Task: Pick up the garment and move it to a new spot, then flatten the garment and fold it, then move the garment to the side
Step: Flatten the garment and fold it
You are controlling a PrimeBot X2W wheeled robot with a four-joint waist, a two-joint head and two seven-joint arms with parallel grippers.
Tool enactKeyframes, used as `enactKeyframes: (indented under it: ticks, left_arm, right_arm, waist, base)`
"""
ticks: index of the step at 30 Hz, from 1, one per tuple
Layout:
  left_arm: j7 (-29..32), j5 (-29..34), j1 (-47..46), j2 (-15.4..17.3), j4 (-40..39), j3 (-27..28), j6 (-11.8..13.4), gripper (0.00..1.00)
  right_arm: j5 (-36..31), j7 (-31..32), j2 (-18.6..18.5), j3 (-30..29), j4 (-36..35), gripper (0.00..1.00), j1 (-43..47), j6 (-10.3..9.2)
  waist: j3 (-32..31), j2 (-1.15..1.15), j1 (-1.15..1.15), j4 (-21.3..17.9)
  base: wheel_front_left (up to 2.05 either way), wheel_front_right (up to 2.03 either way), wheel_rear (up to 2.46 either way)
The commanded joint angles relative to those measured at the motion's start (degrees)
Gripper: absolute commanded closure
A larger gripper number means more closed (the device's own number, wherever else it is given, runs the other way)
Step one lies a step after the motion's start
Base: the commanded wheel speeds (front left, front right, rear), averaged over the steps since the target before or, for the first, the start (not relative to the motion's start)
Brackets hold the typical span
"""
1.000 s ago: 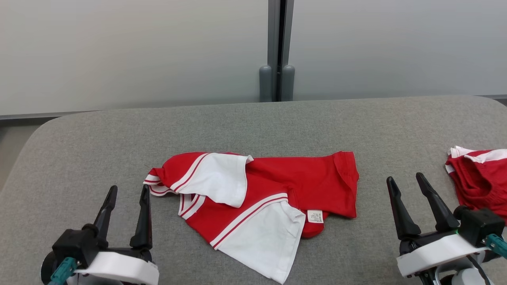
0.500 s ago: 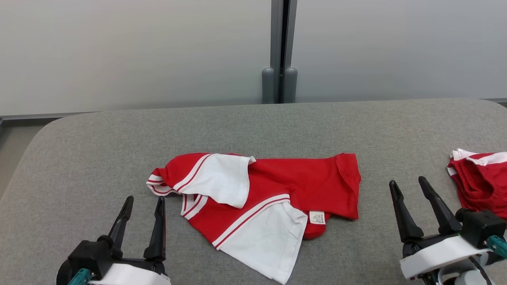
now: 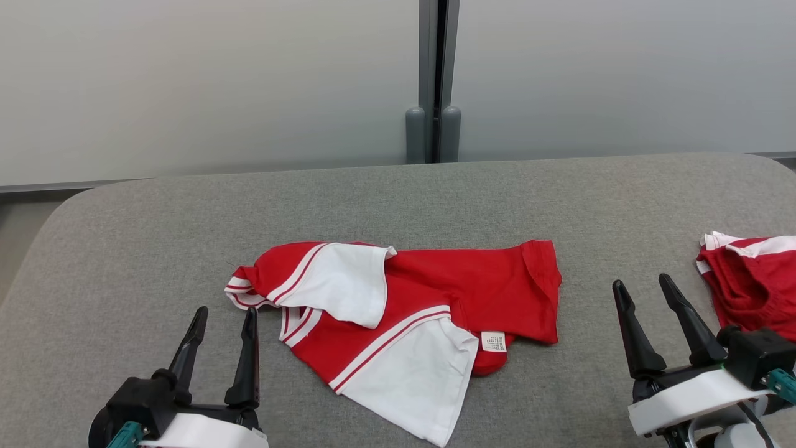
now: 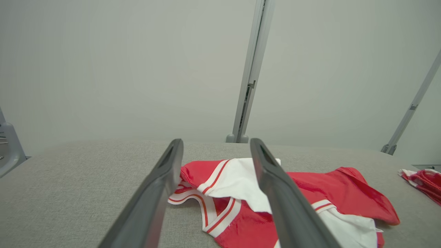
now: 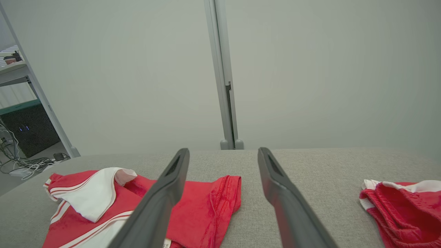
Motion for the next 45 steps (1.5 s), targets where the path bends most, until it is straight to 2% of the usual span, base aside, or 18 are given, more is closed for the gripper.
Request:
enactKeyframes:
  ticks: [1,12,18,25,30,35,41,42,43,44,45]
  left_arm:
    - [-0.2,0.5,-0.1,-0.2,0.1,0.3,-0.2,0.00]
    - [0.3,1.4,0.1,-2.0,1.5,-0.1,-1.4,0.00]
    - [12.7,0.1,-1.7,-2.7,3.4,-8.6,-6.3,0.00]
    - [24.4,-0.8,-4.5,-4.0,6.4,-17.2,-8.2,0.00]
    - [30.4,0.6,-8.1,-4.4,10.0,-20.9,-8.2,0.00]
    - [32.4,2.7,-10.9,-4.7,12.1,-23.1,-7.8,0.00]
    - [36.5,6.1,-12.9,-4.5,17.8,-25.5,-5.1,0.00]
    - [36.9,6.4,-12.9,-4.4,18.5,-25.9,-5.0,0.05]
    - [37.3,6.5,-12.8,-4.4,19.1,-26.1,-5.1,0.56]
    - [37.5,6.7,-12.9,-4.4,19.5,-26.5,-5.1,0.81]
    - [37.0,6.8,-13.0,-4.4,19.8,-27.0,-5.4,1.00]
  right_arm:
    - [-0.1,-0.1,-0.2,-0.3,-0.2,0.00,0.0,0.01]
    - [-0.8,-0.1,-0.1,-1.1,-0.6,0.00,0.2,0.01]
    - [-0.9,-0.1,-0.2,-1.5,-0.7,0.00,-0.4,0.01]
    - [-0.9,-0.1,0.2,-1.5,-0.7,0.00,-1.3,0.01]
    - [-0.6,-0.1,0.7,-1.1,-0.9,0.00,-2.1,0.01]
    - [-0.5,-0.1,0.8,-1.3,-1.0,0.00,-2.6,0.01]
    - [-0.7,-0.1,1.0,-1.5,-0.9,0.00,-3.1,0.01]
    - [-0.7,-0.1,1.0,-1.6,-0.9,0.00,-3.1,0.01]
    - [-0.8,-0.1,1.0,-1.8,-0.9,0.00,-2.9,0.01]
    - [-0.8,-0.1,1.0,-1.9,-0.9,0.00,-2.7,0.01]
    - [-0.9,-0.1,1.1,-1.8,-0.8,0.00,-2.6,0.02]
  waist:
    - [0.0,0.00,0.00,-0.1]
    - [-0.1,0.00,0.00,-0.4]
    - [0.1,0.00,0.00,-0.8]
    - [1.0,0.00,0.00,-2.8]
    - [2.5,0.00,0.00,-5.0]
    - [3.9,0.00,0.00,-6.2]
    - [4.9,0.00,0.00,-6.9]
    - [4.9,0.00,0.00,-6.9]
    - [4.9,0.00,0.00,-6.8]
    - [4.8,0.00,0.00,-6.5]
    - [4.6,0.00,0.00,-6.0]
  base:
    - [0.00,0.00,0.00]
    - [0.00,0.00,0.00]
    - [0.00,0.00,0.00]
    - [0.00,0.00,0.00]
    - [0.00,0.00,0.00]
    - [0.00,0.00,0.00]
    - [0.00,0.00,0.00]
    - [0.00,0.00,0.00]
    - [0.00,0.00,0.00]
    - [0.00,0.00,0.00]
    - [0.00,0.00,0.00]
